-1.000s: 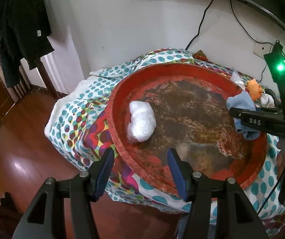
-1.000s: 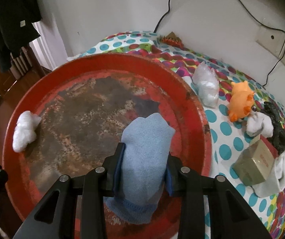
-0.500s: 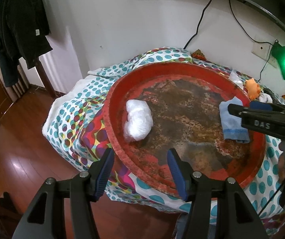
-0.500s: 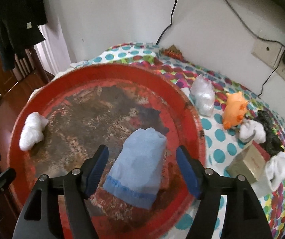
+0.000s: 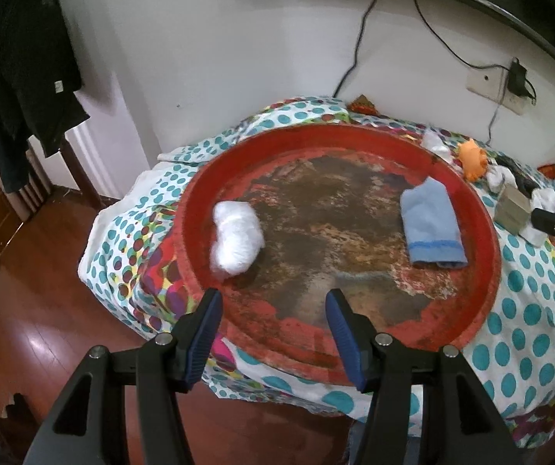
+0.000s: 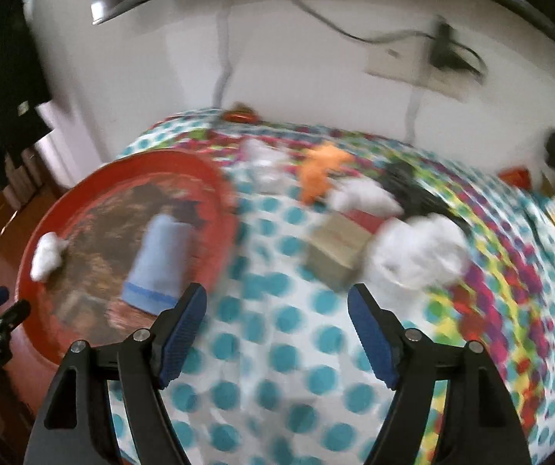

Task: Organize objects
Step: 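Move the right tool to the rolled white sock and grasp it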

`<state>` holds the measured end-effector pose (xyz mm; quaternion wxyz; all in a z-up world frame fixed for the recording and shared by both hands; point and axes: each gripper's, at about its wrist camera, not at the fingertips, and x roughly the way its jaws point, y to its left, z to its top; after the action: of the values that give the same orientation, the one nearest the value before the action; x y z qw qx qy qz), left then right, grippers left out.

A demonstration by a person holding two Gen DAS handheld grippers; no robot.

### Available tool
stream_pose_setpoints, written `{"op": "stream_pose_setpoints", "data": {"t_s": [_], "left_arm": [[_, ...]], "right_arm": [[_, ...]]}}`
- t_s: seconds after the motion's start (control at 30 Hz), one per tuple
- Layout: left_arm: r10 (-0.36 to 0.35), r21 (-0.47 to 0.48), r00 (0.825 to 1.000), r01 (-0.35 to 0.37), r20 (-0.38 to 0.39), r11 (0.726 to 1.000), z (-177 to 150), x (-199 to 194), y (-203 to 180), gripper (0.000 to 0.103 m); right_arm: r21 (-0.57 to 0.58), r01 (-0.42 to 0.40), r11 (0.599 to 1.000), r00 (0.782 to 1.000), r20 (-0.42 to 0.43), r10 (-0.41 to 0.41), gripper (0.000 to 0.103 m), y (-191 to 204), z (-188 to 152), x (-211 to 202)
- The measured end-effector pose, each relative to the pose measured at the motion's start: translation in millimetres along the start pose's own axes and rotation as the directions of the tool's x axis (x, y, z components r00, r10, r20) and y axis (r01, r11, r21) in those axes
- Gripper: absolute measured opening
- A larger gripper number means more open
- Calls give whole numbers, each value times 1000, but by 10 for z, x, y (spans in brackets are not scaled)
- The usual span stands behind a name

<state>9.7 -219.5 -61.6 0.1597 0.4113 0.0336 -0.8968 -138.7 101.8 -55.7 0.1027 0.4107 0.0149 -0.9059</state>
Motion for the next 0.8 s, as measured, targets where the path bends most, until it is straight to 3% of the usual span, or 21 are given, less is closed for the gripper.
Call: {"op": "stream_pose_setpoints", "data": {"t_s": [0.13,0.43,0.8], "left_arm": [[-21,21,1000,22,-10,1000,-21,0,-116,57],[-32,93,999,33,-14,995,-68,-5,-316,57],[11,147,1000,-9,-13,989,-122,34,-410,57]], "right_arm": [[57,31,998,999,-12,-30,73,-322,-58,-9],[66,74,995,997,-44,-71,73,-280,19,404],[77,106,991,994,-25,-104,73,-355,176,865]]}}
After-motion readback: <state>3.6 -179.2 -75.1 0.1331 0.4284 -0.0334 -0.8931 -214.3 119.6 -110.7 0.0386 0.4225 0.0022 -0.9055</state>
